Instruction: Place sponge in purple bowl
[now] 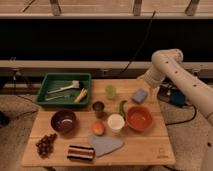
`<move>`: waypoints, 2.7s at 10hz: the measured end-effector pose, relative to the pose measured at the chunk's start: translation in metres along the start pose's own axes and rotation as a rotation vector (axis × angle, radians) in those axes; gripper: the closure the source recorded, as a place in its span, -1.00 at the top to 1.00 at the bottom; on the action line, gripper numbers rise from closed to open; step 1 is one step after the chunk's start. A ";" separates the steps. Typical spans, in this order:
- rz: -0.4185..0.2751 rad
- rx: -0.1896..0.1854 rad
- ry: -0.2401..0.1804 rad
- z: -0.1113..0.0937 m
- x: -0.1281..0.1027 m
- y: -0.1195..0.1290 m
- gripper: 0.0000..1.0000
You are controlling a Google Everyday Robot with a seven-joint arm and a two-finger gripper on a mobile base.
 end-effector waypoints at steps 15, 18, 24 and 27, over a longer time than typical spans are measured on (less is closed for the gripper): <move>-0.274 -0.164 0.016 0.130 0.033 -0.020 0.09; -0.281 -0.176 0.006 0.132 0.029 -0.016 -0.49; -0.277 -0.137 -0.033 0.099 0.016 -0.014 -1.00; -0.329 -0.114 -0.053 0.064 -0.026 -0.032 -1.00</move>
